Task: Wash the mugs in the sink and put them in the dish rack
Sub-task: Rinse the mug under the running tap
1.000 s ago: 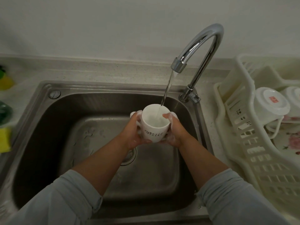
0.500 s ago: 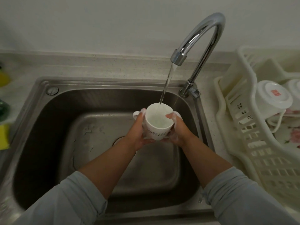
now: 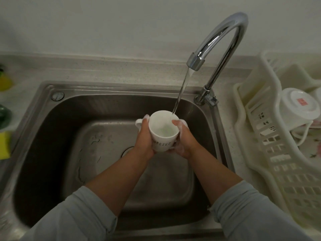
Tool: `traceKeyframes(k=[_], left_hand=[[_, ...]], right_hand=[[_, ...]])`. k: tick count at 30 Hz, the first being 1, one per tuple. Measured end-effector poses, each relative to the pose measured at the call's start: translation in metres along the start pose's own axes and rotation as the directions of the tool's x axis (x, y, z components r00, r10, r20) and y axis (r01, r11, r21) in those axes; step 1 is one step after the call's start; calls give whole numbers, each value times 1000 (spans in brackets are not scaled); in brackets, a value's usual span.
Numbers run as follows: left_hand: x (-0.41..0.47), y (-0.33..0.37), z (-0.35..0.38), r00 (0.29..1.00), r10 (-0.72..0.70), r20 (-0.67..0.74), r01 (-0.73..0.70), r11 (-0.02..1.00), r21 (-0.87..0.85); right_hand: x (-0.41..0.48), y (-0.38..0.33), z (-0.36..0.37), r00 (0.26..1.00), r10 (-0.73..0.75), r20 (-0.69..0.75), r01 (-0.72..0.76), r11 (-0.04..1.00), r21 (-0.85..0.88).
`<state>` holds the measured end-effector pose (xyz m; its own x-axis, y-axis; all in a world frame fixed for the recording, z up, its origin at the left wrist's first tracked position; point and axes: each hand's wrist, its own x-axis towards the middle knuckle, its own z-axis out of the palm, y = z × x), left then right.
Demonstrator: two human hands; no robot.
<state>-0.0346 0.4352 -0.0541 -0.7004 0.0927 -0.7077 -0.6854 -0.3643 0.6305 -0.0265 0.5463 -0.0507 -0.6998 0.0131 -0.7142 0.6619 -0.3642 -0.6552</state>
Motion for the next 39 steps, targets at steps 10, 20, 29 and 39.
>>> traceKeyframes(k=[10,20,29,39], left_hand=[[7,-11,4,979,37,-199,-40,999,-9],[2,-13,-2,985,63,-161,-54,997,58],[-3,-12,-1,993,49,-106,-44,998,53],[-11,-7,-5,995,71,-67,-59,986,157]], right_hand=[[7,9,-3,997,61,-37,-60,997,48],[4,14,-3,999,39,-34,-38,999,27],[1,12,-6,999,23,-42,-22,999,37],[4,11,-15,990,140,32,-143,984,110]])
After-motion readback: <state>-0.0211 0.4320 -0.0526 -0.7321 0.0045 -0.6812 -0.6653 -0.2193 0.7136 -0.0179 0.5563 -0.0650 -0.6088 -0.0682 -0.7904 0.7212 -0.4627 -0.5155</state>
